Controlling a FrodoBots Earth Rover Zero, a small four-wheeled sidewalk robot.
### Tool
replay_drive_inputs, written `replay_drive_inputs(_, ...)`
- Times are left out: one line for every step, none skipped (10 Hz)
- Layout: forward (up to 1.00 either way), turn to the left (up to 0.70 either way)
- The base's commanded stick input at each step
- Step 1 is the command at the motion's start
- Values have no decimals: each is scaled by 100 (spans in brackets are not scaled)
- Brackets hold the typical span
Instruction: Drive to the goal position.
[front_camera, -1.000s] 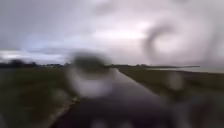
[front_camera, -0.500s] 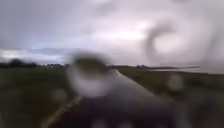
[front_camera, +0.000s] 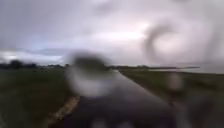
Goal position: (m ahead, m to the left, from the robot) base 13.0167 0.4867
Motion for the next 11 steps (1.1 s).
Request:
replay_drive_inputs(70,0)
replay_drive_inputs(70,0)
replay_drive_inputs(70,0)
replay_drive_inputs(70,0)
replay_drive_inputs(70,0)
replay_drive_inputs(70,-5)
replay_drive_inputs(70,-12)
replay_drive_inputs(70,-14)
replay_drive_inputs(70,-14)
replay_drive_inputs(70,-14)
replay_drive_inputs(70,-14)
